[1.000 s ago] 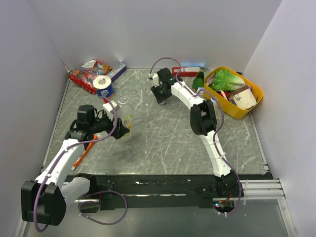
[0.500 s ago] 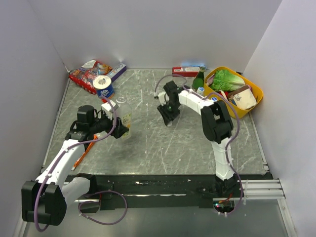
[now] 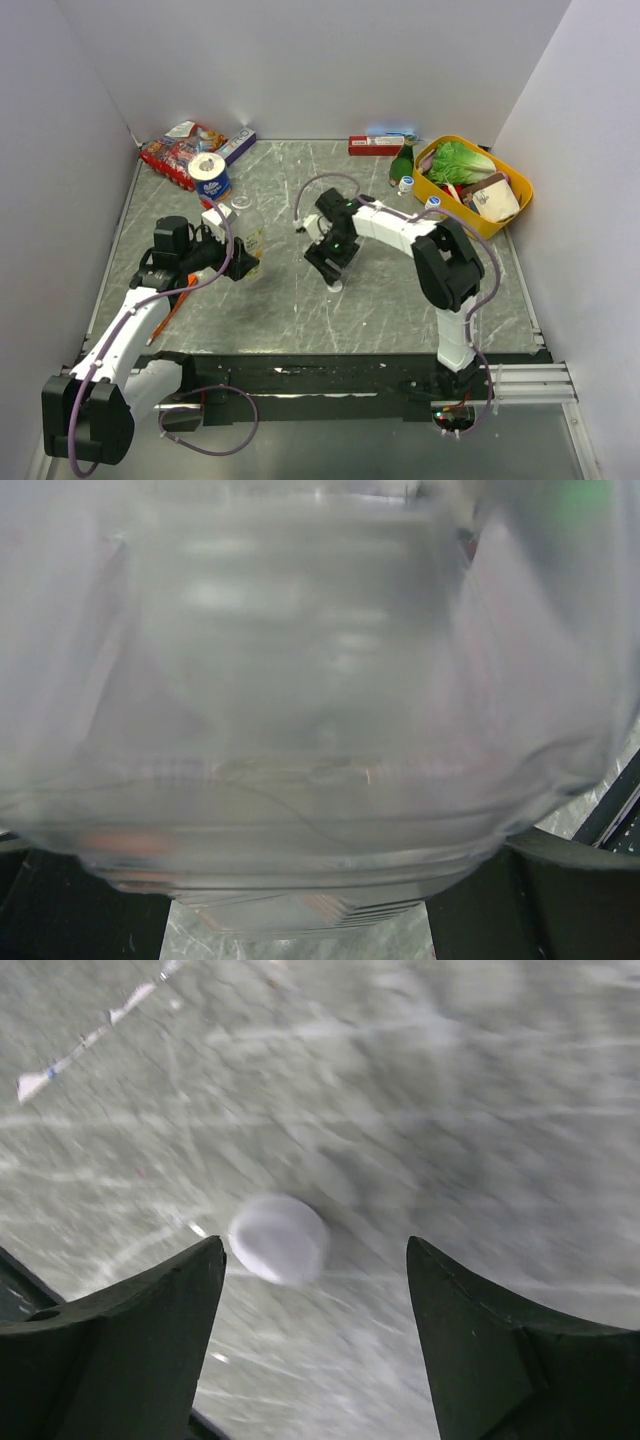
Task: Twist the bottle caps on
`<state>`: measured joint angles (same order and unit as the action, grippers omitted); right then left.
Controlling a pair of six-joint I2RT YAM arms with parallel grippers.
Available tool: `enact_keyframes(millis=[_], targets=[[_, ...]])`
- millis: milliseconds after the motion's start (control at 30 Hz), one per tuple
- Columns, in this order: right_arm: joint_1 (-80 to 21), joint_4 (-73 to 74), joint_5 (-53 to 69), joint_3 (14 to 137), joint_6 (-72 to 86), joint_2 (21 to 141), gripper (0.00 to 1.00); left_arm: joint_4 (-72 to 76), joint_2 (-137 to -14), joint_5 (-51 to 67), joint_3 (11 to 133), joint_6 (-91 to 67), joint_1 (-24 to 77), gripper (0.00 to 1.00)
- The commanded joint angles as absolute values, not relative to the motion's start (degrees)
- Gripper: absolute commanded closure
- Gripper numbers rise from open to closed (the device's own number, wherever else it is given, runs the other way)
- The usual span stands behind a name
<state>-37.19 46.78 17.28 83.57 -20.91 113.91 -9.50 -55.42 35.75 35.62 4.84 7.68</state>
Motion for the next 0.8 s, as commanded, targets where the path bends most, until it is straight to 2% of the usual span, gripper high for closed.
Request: enact_keyframes(millis=[0,233,333,500,767], targets=[[-32.2,46.7,22.5,85.0,-33.2,103.0,0.20,-8.9,-55.5,36.7,38.7,3.9,7.5,0.99],[-31.0,49.7,36.1,71.5,-86.1,91.0,0.23,-8.4,-54.9,35.6,38.7,2.5,7.5,0.99],[-32.5,47.5,34.5,66.8,-96.3,90.8,0.24,-9.0,-55.2,36.2,39.2,3.8,7.3,0.99],[-35.0,44.7,34.0,65.1,-102.1,93.8,0.25,-11.1,-56.0,37.3,40.4,5.4,7.2,0.99],[-37.2,45.9,33.8,68.7,-102.0,99.4,0.25,-10.3,-56.0,37.5,39.7,4.6,6.8,0.99]])
